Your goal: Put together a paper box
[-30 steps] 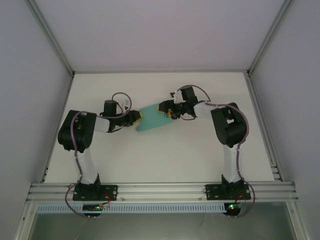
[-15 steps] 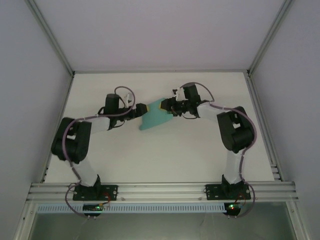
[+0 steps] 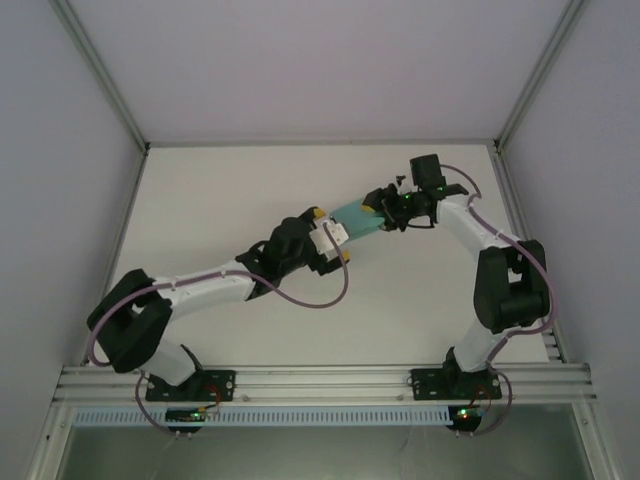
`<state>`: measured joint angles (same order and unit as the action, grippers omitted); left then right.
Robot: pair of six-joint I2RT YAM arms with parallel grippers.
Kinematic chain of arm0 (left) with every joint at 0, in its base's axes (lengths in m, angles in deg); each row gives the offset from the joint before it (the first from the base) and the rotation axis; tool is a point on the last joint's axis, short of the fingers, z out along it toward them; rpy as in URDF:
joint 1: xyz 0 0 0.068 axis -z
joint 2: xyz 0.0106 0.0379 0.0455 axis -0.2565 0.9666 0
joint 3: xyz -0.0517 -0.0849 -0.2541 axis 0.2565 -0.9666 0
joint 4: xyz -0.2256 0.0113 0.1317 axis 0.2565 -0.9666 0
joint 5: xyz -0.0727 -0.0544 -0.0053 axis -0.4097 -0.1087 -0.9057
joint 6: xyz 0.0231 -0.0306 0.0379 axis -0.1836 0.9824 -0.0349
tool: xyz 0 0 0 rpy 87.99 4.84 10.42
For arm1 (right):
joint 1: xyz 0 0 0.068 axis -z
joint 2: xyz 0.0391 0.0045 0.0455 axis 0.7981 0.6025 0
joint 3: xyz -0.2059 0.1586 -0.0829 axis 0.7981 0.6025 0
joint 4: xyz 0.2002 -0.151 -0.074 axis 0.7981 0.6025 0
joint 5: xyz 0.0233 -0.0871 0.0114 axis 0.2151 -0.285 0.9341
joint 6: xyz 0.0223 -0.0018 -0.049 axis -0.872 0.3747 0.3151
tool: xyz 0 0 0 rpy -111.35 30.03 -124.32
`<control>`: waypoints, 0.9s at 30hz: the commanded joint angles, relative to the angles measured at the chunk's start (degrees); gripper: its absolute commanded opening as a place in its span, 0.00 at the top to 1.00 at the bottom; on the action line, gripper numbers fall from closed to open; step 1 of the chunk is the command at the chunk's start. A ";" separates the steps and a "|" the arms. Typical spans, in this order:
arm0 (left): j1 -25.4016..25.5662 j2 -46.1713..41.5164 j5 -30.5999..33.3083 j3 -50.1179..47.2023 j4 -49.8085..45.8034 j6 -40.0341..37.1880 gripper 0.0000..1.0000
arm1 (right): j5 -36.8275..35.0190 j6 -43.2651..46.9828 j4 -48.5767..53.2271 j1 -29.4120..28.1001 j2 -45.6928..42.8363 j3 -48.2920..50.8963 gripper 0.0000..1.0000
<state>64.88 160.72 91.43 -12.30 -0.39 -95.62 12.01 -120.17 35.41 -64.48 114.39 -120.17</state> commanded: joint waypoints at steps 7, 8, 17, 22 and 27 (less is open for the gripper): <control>0.07 3.94 1.99 1.59 3.44 -10.17 0.00 | 6.61 -5.69 10.23 0.76 -3.71 -1.74 0.64; 0.07 4.03 0.71 1.81 2.64 -9.90 0.00 | 6.79 -6.10 10.21 0.87 -3.81 -1.93 0.64; 0.01 2.11 -3.96 0.60 1.79 -9.10 0.01 | 7.13 -6.79 10.34 1.98 -3.13 -3.61 0.64; -0.11 3.45 0.06 0.93 3.96 -9.60 0.14 | 9.81 -7.05 11.28 0.89 -3.36 -3.34 0.62; -0.04 3.49 1.55 0.81 5.83 -10.34 0.36 | 9.66 -6.89 12.10 0.81 -4.90 -2.44 0.61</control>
<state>64.86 164.00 91.11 -12.26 2.21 -105.30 19.37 -126.69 44.63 -63.41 111.77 -121.72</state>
